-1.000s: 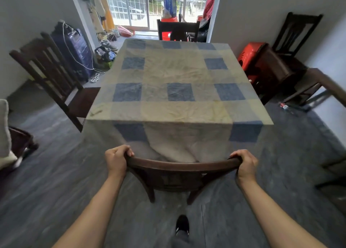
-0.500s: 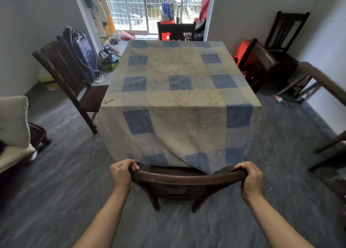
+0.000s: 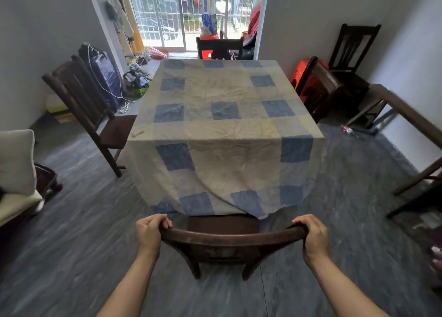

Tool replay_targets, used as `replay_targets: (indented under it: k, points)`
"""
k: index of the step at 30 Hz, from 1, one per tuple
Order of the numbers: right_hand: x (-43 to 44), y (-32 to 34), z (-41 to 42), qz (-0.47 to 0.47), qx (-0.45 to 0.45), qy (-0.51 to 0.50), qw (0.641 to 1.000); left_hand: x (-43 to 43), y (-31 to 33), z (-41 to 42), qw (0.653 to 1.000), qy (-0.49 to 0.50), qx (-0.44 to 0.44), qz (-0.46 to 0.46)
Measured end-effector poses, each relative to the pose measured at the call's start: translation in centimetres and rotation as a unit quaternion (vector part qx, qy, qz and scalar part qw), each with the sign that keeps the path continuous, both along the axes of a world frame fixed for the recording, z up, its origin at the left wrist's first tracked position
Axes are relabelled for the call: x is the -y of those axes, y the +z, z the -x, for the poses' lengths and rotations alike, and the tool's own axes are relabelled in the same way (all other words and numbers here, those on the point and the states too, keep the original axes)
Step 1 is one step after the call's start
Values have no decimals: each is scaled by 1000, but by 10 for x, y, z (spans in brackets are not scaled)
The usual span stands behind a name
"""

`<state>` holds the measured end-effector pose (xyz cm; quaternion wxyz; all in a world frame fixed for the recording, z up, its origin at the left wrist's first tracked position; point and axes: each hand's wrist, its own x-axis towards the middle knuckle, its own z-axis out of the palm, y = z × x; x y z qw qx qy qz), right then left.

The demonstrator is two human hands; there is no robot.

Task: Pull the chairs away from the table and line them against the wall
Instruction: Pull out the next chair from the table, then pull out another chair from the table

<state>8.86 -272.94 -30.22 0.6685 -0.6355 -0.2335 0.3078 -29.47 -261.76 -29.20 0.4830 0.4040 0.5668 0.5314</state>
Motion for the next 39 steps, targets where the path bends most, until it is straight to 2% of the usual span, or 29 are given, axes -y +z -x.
replay_targets:
  k: [5,8,10,11,14,17,20,25,32,39]
  points:
    - [1,18,-7,51,-5,55,997,1,12,4,997,-64,-37,16]
    - [-10,50,-13,54,10,100,993,-15,43,-4,992,-105,-67,11]
    - [-21,79,-23,20,-31,108,993,-29,76,-24,991,-129,-30,2]
    - [-28,95,-30,-7,-69,108,992,-35,95,-41,990,-137,23,6]
    - [-38,144,-63,-109,-202,93,969,-50,142,-115,956,-190,223,32]
    - [-29,182,-116,-180,-242,63,951,-55,173,-214,916,-269,295,35]
    - [-5,202,-182,-203,-220,16,954,-50,187,-318,896,-336,287,33]
    - [43,212,-315,-219,-188,-58,956,-27,187,-486,882,-397,251,27]
    - [69,229,-509,-198,-168,-85,962,-12,206,-707,885,-392,250,25]
    - [-7,233,-648,-190,-165,-57,966,-85,210,-825,907,-326,266,15]
